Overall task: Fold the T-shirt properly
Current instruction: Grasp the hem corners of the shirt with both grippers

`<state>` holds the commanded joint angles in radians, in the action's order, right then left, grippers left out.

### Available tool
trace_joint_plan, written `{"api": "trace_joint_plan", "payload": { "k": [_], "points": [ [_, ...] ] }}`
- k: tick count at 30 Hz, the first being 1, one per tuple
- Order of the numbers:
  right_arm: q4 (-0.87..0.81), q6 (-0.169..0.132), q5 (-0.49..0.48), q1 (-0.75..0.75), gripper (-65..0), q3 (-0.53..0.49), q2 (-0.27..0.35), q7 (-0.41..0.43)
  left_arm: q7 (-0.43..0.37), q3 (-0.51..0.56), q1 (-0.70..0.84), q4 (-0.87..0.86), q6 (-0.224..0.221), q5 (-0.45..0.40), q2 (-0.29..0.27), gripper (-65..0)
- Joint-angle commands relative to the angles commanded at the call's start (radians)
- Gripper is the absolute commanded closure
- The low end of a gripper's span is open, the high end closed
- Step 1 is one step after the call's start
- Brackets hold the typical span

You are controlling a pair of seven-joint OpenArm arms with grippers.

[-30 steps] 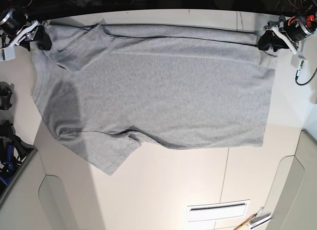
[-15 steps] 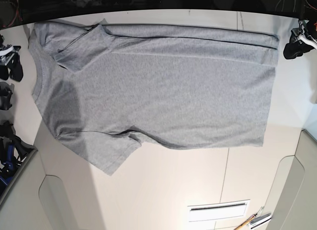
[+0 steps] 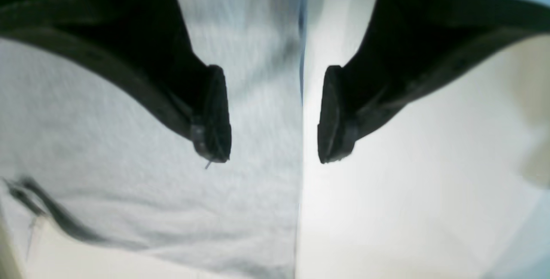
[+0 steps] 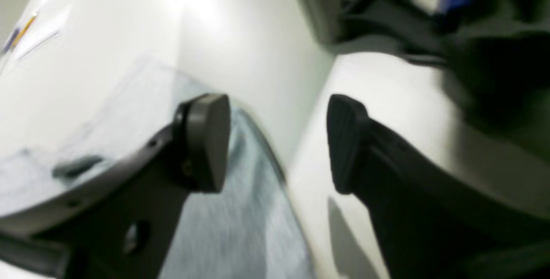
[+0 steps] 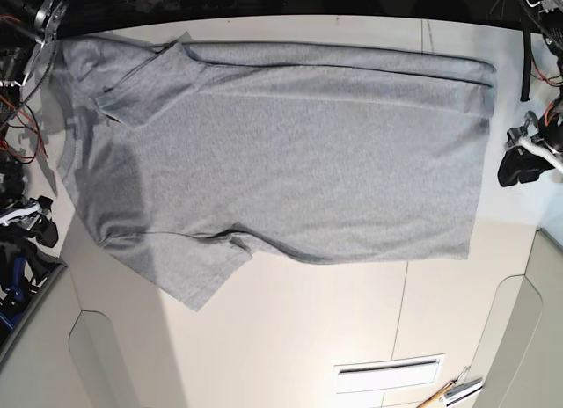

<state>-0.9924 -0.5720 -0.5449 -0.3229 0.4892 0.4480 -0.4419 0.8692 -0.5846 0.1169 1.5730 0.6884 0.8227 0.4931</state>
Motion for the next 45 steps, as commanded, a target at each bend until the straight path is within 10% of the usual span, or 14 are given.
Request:
{"api": "trace_joint_plan", "payload": {
  "k": [14, 30, 36, 41, 45],
  "points": [
    [0.24, 0.0, 0.142, -0.1, -35.0, -0.124, -0.003, 0.106, -0.284, 0.312, -0.61, -0.925, -0.1, -0.333, 0.052, -36.2],
    [0.263, -0.016, 0.136, -0.1, -35.0, -0.125, -0.108, 0.105, -0.229, 0.338, -0.621, -0.953, -0.035, -0.24, -0.072, -36.0],
    [0.263, -0.019, 0.138, -0.1, -34.8, -0.125, -0.118, 0.101, -0.211, 0.338, -0.621, -0.953, -0.032, -0.243, -0.075, -21.1],
    [0.263, -0.019, 0.138, -0.1, -18.0, -0.125, -0.118, 0.102, -0.211, 0.338, -0.621, -0.952, 0.002, -0.242, -0.077, -0.5],
    [0.246, -0.019, 0.138, -0.101, 0.0, -0.125, -0.115, 0.105, -0.2, 0.338, -0.629, -0.951, 0.01, -0.216, -0.077, 0.0]
  ]
}}
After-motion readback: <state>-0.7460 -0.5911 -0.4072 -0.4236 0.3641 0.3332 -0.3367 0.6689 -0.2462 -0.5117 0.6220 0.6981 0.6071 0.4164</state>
